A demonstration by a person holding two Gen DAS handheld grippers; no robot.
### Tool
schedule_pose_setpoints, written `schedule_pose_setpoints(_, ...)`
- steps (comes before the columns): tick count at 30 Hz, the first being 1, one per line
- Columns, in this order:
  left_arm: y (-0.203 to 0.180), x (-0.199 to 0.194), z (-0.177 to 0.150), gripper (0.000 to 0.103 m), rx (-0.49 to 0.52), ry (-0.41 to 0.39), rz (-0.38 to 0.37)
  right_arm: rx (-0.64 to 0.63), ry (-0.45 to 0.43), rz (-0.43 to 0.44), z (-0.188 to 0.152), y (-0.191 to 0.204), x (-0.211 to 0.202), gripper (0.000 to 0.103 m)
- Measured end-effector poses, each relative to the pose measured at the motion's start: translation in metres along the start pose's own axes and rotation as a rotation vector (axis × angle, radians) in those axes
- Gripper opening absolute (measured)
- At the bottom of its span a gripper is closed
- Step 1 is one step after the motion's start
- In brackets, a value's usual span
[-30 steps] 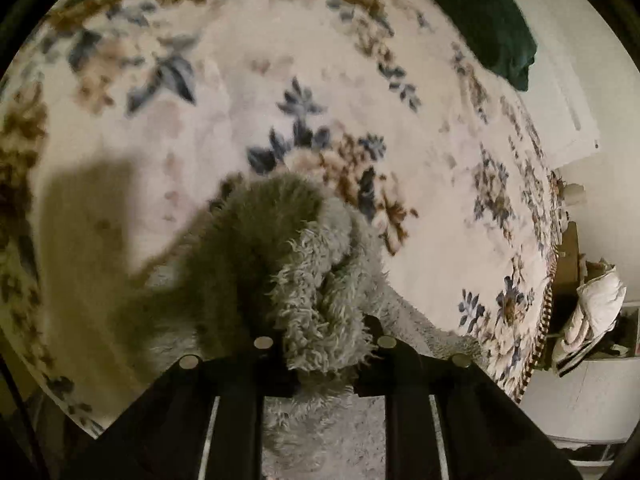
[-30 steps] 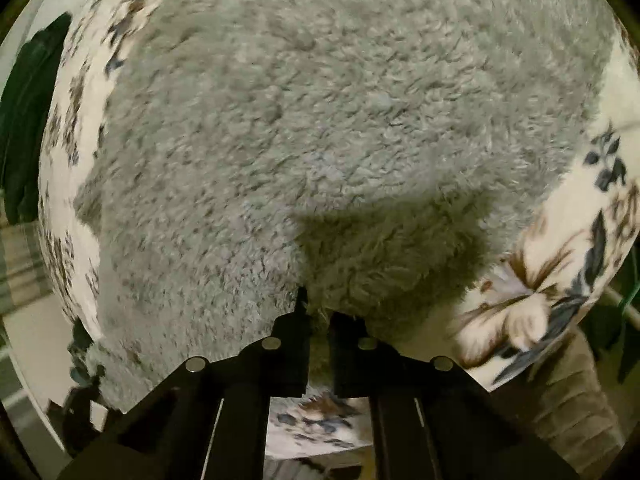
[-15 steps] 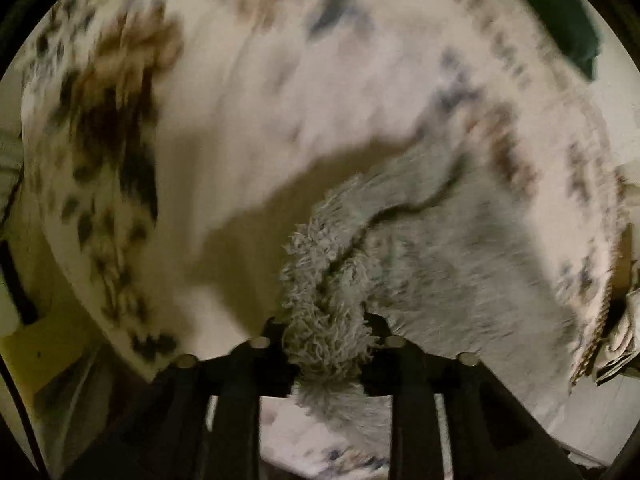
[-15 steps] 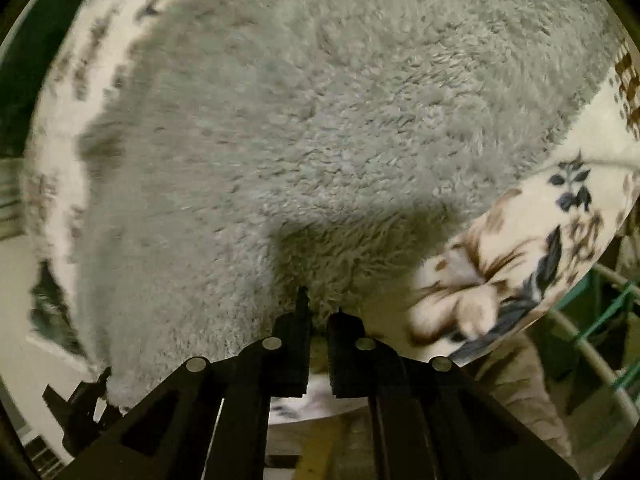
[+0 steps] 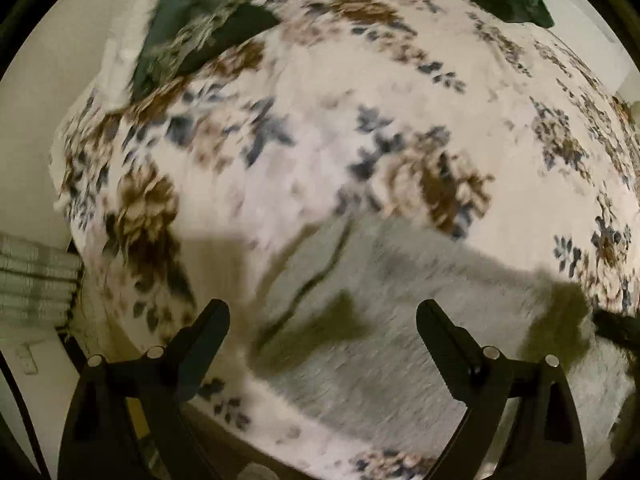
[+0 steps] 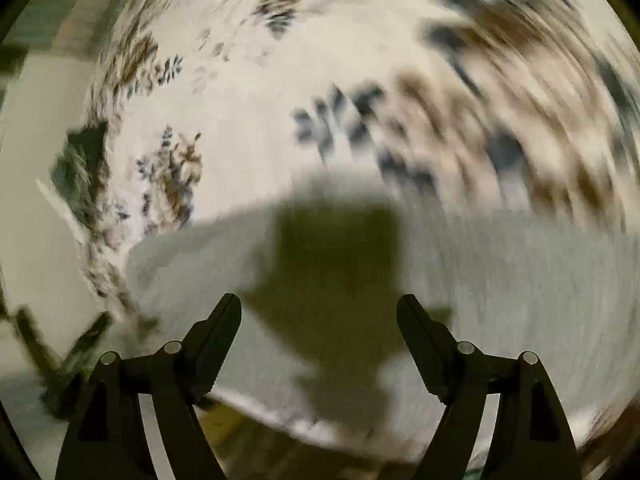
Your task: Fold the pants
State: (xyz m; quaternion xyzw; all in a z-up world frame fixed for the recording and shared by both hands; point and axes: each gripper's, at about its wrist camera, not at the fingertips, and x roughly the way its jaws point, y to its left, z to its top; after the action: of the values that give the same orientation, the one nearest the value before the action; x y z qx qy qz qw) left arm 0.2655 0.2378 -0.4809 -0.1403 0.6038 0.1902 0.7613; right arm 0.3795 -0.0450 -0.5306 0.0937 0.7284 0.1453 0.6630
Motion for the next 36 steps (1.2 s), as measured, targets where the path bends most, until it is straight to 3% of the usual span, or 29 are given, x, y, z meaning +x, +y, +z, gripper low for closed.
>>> schedule_pose_setpoints(2,-0.011,0.005,0.007,0.095,-0.009,-0.002,-0.015,-0.13,0.101,-0.03,0.03,0.018,0.032,0.082)
schedule_pose_setpoints(3,-0.014,0.005,0.009,0.095,-0.01,0.002,-0.026,-0.181,0.155,-0.051,0.04,0.024,0.046,0.077)
schedule_pose_setpoints(4,-0.02,0.008,0.012,0.095,-0.007,0.014,-0.04,-0.258,0.22,-0.07,0.04,0.027,0.059,0.045)
schedule_pose_setpoints(5,-0.025,0.009,0.012,0.095,-0.005,0.02,-0.048,-0.326,0.256,-0.13,0.041,0.03,0.067,0.023)
schedule_pose_setpoints(7,-0.037,0.008,0.012,0.095,0.016,0.03,-0.068,-0.322,0.247,-0.145,0.051,0.028,0.057,0.014)
schedule_pose_setpoints(10,-0.047,0.006,0.007,0.095,0.036,0.038,-0.075,-0.151,0.141,-0.063,0.076,0.004,0.026,0.012)
schedule_pose_setpoints(12,-0.051,0.008,0.003,0.095,0.041,0.056,-0.073,-0.104,0.122,-0.054,0.086,-0.008,0.025,0.012)
schedule_pose_setpoints(14,-0.055,0.006,-0.001,0.095,0.038,0.072,-0.087,-0.099,0.167,-0.018,0.083,-0.01,0.034,0.016)
schedule_pose_setpoints(15,-0.06,0.0,-0.004,0.095,0.051,0.064,-0.092,-0.097,0.167,0.004,0.08,-0.012,0.033,0.032)
schedule_pose_setpoints(16,-0.065,-0.007,-0.005,0.095,0.067,0.05,-0.09,-0.073,0.1,0.028,0.077,-0.02,0.017,0.057)
schedule_pose_setpoints(18,-0.078,-0.017,-0.007,0.095,0.108,0.027,-0.092,-0.017,-0.036,0.057,0.064,-0.036,-0.011,0.081)
schedule_pose_setpoints(20,-0.098,-0.026,-0.01,0.095,0.158,0.017,-0.099,0.071,-0.135,0.101,0.039,-0.073,-0.051,0.081)
schedule_pose_setpoints(23,-0.142,-0.028,-0.017,0.095,0.226,0.039,-0.162,0.255,-0.206,0.157,-0.015,-0.141,-0.086,0.081)
schedule_pose_setpoints(30,-0.267,-0.039,-0.061,0.095,0.4,0.093,-0.288,0.675,-0.315,0.011,-0.203,-0.3,-0.091,0.081)
schedule_pose_setpoints(34,-0.352,-0.043,-0.113,0.095,0.561,0.161,-0.335,1.032,-0.416,0.069,-0.316,-0.406,-0.102,0.081)
schedule_pose_setpoints(36,-0.383,-0.041,-0.139,0.095,0.619,0.206,-0.355,1.179,-0.513,0.173,-0.358,-0.455,-0.109,0.081)
